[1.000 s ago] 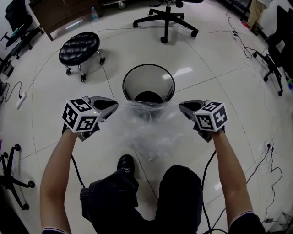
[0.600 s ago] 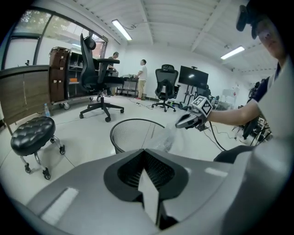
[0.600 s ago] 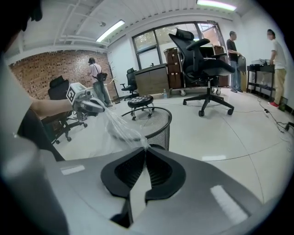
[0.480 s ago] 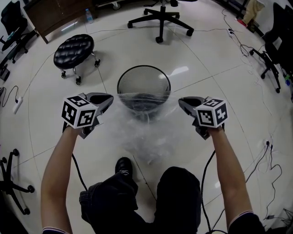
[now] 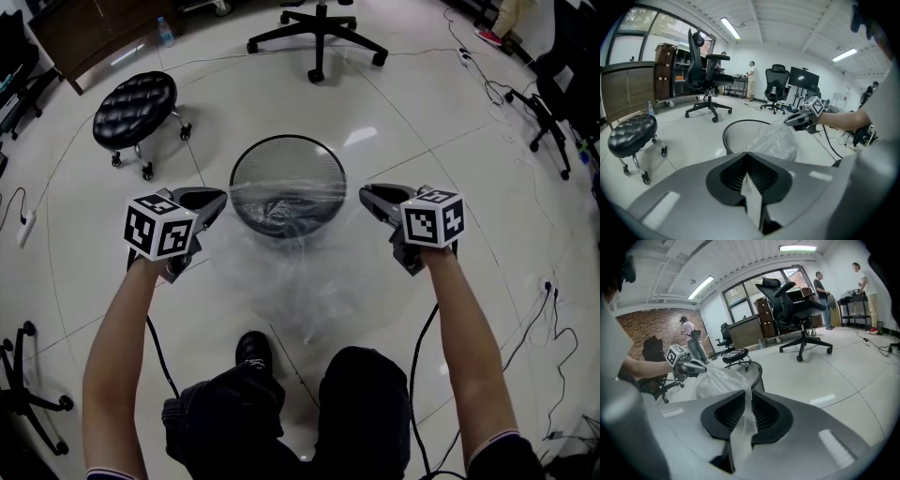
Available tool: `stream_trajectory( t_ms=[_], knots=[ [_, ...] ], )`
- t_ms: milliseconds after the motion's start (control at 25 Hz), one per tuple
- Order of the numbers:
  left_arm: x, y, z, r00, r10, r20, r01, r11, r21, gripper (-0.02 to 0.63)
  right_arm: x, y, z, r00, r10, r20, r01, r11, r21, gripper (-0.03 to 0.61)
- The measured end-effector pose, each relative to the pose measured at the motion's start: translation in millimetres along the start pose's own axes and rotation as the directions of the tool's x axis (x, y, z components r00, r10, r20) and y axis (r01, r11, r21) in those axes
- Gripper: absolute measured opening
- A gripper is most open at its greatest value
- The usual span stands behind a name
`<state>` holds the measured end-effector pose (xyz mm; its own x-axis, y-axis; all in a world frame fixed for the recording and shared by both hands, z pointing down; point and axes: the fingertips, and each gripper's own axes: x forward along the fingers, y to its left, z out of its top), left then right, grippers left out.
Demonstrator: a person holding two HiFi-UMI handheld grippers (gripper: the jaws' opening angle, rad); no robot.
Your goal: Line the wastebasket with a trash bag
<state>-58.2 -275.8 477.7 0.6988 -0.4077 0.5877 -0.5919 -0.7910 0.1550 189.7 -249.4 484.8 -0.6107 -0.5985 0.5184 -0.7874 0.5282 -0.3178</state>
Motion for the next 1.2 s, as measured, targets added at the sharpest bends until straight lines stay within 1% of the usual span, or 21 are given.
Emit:
stream_trajectory(
  t_ms=[120, 280, 400, 560, 760, 920, 1040, 1200],
  knots=[
    [4.5, 10.0, 4.7, 1.000, -0.001, 0.008, 0.001, 1.000, 0.000, 0.011, 5.7, -8.1, 8.7, 1.000, -0.014, 0.008, 0.014, 1.000, 0.004, 0.046],
    [10.7, 25.5, 13.9, 1.000, 0.007, 0.016, -0.007, 1.000, 0.001, 0.011, 16.8, -17.0, 21.7, 0.999, -0.039, 0.002, 0.039, 0.999, -0.018, 0.024],
    [16.0, 39.4, 21.9, 1.000, 0.021, 0.022, -0.022, 1.000, 0.005, 0.011, 29.7, -22.9, 29.7, 0.997, -0.074, -0.020, 0.073, 0.996, -0.054, 0.010],
    [22.6, 58.6, 33.1, 0.998, 0.061, 0.027, -0.062, 0.998, 0.019, 0.011, 44.4, -30.4, 40.3, 0.993, -0.112, -0.044, 0.107, 0.989, -0.099, 0.005],
    [37.5, 84.9, 45.5, 0.994, 0.109, 0.017, -0.110, 0.993, 0.039, 0.011, 64.9, -43.4, 53.4, 0.982, -0.176, -0.075, 0.161, 0.972, -0.172, 0.003],
    [56.2, 109.2, 48.9, 0.994, 0.108, 0.004, -0.108, 0.994, 0.030, 0.011, 84.6, -59.9, 63.2, 0.974, -0.209, -0.085, 0.191, 0.964, -0.185, 0.003],
    [71.9, 126.0, 55.2, 0.995, 0.104, 0.011, -0.104, 0.994, 0.029, 0.011, 100.3, -76.0, 69.8, 0.968, -0.233, -0.092, 0.212, 0.957, -0.198, 0.003],
    [95.5, 146.1, 54.9, 0.994, 0.109, -0.002, -0.109, 0.993, 0.035, 0.011, 119.1, -95.1, 71.1, 0.963, -0.247, -0.105, 0.223, 0.955, -0.196, 0.003]
  ],
)
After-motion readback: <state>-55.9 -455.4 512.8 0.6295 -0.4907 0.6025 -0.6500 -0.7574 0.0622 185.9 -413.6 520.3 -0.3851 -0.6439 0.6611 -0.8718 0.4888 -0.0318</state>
